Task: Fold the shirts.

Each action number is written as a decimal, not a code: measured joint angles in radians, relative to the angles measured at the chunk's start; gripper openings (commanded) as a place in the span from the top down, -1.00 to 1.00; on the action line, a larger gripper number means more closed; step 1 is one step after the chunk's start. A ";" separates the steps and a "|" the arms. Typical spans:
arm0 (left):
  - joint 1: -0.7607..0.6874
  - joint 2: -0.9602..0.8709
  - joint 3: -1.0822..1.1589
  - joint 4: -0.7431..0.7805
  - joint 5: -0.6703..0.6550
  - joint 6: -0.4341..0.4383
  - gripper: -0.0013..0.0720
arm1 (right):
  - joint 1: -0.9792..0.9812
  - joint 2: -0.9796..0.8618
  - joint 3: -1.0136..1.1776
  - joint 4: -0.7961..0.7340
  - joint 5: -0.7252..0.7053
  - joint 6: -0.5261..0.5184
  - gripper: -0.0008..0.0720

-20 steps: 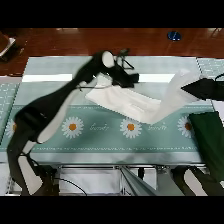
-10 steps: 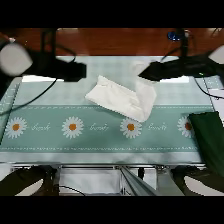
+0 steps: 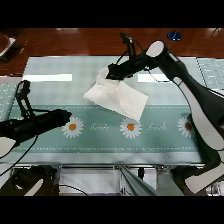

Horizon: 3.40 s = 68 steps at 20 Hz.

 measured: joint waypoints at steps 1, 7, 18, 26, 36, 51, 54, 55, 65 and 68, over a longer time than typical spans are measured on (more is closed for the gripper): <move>0.000 0.008 -0.016 -0.006 0.012 -0.006 0.92 | 0.008 -0.031 0.014 0.012 -0.003 0.005 0.89; -0.001 -0.019 -0.055 -0.035 0.111 -0.022 0.92 | 0.045 -0.127 0.049 0.162 -0.113 -0.010 -0.16; -0.001 -0.130 -0.061 -0.048 0.163 -0.024 0.92 | -0.246 0.010 0.047 0.177 0.230 -0.053 -0.15; -0.001 -0.138 -0.061 -0.049 0.183 -0.022 0.92 | -0.534 0.612 -0.682 -0.214 -0.019 0.056 -0.13; -0.001 -0.138 -0.061 -0.062 0.197 -0.022 0.92 | -0.351 0.454 -1.019 0.167 -0.311 -0.062 -0.16; -0.001 -0.138 -0.061 -0.064 0.214 -0.023 0.92 | -0.230 0.145 -0.172 0.027 0.126 -0.066 0.90; -0.001 -0.138 -0.061 -0.064 0.223 -0.022 0.92 | -0.269 0.151 0.058 -0.118 0.243 0.046 0.90; -0.001 -0.138 -0.061 -0.064 0.223 -0.022 0.92 | -0.292 0.164 0.116 -0.155 0.284 0.083 0.90; -0.001 -0.138 -0.061 -0.071 0.228 -0.022 0.92 | -0.723 0.429 0.262 -0.369 0.642 0.307 0.90; -0.001 -0.138 -0.061 -0.071 0.228 -0.022 0.92 | -0.869 0.522 0.210 -0.432 0.713 0.335 0.90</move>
